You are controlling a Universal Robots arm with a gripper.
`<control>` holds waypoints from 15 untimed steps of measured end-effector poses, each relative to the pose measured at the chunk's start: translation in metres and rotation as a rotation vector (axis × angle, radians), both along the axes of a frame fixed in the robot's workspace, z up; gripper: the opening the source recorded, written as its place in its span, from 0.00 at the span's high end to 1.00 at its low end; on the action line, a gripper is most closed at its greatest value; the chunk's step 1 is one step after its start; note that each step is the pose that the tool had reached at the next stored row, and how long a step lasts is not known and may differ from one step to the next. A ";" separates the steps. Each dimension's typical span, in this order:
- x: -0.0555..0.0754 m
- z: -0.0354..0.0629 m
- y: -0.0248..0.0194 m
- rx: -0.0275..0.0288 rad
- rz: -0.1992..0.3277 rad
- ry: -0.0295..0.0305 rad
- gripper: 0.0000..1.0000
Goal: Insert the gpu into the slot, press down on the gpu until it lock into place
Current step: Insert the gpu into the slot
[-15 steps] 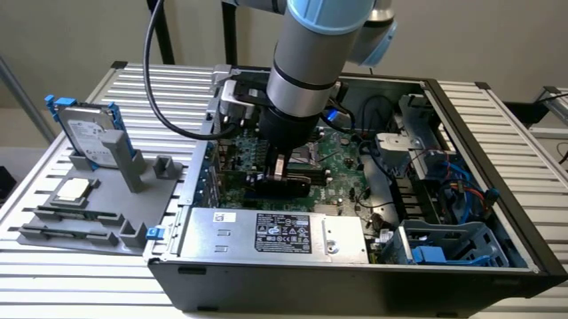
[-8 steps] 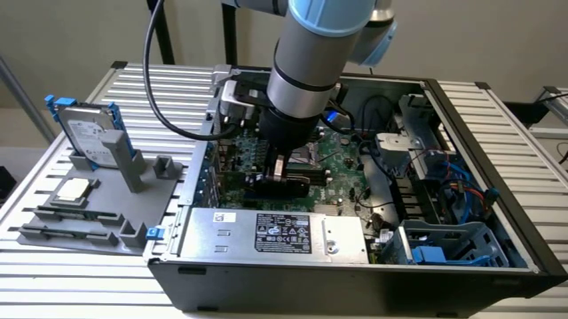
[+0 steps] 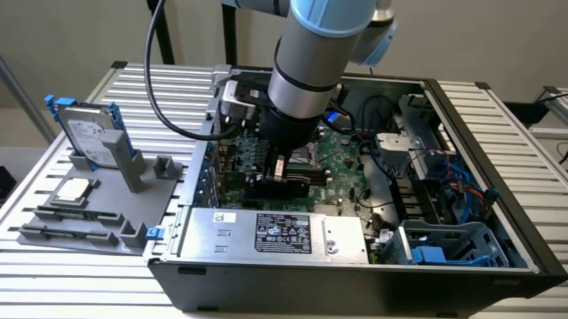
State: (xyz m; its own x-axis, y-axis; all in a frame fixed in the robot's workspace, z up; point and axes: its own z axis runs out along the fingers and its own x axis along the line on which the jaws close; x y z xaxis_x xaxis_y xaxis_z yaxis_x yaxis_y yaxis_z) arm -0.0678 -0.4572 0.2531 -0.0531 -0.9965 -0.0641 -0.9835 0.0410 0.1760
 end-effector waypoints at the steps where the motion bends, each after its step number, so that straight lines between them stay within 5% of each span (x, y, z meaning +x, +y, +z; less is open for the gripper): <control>1: 0.000 0.0002 0.0000 0.0000 0.000 0.0004 0.74; 7: 0.000 0.0107 0.0001 0.0006 0.000 0.0020 0.74; 15: 0.000 0.0108 0.0000 -0.0002 0.000 0.0038 0.74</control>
